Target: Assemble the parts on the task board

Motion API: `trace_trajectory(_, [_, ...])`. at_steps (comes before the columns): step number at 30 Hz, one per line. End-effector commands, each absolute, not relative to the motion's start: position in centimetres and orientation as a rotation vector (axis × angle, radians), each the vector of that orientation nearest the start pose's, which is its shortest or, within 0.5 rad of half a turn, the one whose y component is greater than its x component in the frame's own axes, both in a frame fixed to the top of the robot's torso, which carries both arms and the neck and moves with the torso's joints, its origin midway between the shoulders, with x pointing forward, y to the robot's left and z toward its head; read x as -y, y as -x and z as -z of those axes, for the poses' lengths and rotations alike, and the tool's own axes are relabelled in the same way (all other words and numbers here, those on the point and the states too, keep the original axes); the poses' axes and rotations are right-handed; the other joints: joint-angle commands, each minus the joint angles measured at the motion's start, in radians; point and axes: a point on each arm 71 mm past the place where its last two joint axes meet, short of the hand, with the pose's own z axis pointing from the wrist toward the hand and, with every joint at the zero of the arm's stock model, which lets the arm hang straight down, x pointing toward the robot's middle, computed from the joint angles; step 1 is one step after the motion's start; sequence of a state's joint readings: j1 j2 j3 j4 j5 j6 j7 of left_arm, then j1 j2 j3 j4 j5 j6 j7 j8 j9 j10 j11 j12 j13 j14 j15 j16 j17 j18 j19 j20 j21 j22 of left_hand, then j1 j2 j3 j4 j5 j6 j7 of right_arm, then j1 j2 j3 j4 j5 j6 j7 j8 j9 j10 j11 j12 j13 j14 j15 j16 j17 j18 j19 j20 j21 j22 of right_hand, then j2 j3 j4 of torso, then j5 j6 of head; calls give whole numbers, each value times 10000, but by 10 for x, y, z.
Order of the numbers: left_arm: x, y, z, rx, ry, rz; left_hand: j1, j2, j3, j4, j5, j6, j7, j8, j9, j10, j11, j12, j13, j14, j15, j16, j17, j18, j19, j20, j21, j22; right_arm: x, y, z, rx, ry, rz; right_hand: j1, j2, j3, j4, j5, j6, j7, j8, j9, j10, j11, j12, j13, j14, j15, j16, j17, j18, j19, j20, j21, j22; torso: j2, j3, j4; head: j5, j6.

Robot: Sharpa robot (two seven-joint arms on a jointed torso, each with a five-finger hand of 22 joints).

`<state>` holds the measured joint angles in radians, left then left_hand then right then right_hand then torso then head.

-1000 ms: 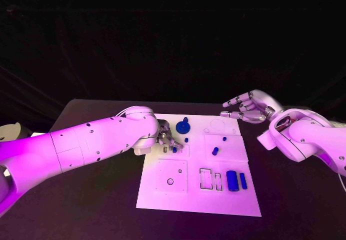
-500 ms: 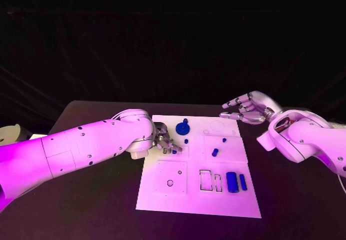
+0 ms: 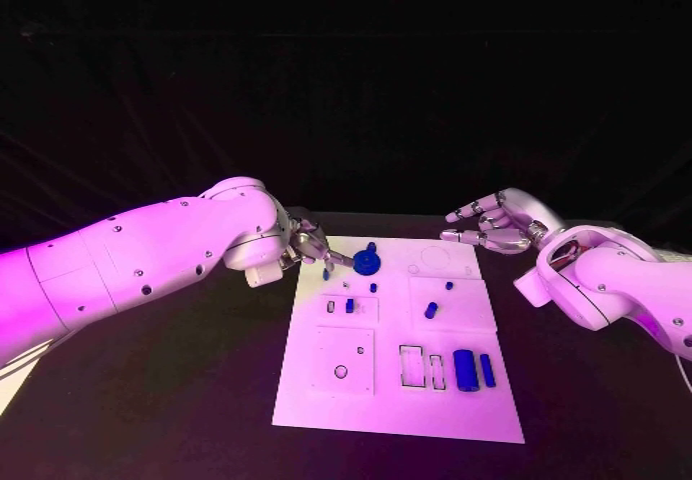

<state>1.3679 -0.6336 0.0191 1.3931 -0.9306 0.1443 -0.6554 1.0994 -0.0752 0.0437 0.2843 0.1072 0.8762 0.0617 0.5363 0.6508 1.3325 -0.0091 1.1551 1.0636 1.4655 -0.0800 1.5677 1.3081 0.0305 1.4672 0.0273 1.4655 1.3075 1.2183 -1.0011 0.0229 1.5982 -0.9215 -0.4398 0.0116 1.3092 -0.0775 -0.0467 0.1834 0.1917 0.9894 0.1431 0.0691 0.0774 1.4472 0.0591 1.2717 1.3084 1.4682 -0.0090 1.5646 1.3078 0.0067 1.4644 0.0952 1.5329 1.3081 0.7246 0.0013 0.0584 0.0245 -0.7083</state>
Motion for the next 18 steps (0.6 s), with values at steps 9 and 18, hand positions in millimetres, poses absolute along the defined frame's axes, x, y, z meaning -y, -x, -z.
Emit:
trace_trajectory(9, [-154,-562,137,-22498,2247,3667,530,146,-295,51,47,-101,219,-547,-783,-238,156,-253,-356,1053,221,31,2627,85,343,208,-78,1057,260,-483,144,-15618,-3954,-8934,-74,-1,-50,-4,58,94,6,4,15,-82,-6,-34,1028,991,-52,-22,2494,122,650,-39,-59,1876,43,-19,-25,60,53])
trace_trajectory(18, [-154,-576,153,-23072,1841,2865,493,250,-531,53,19,343,110,-379,-933,-104,76,-79,-223,1053,176,31,2627,51,418,198,36,1224,258,-483,145,-15658,-3936,-8983,-72,4,-53,-3,62,94,6,4,15,-81,-6,-32,1029,991,-52,-20,2496,122,650,-39,-60,1875,94,-37,-65,101,54])
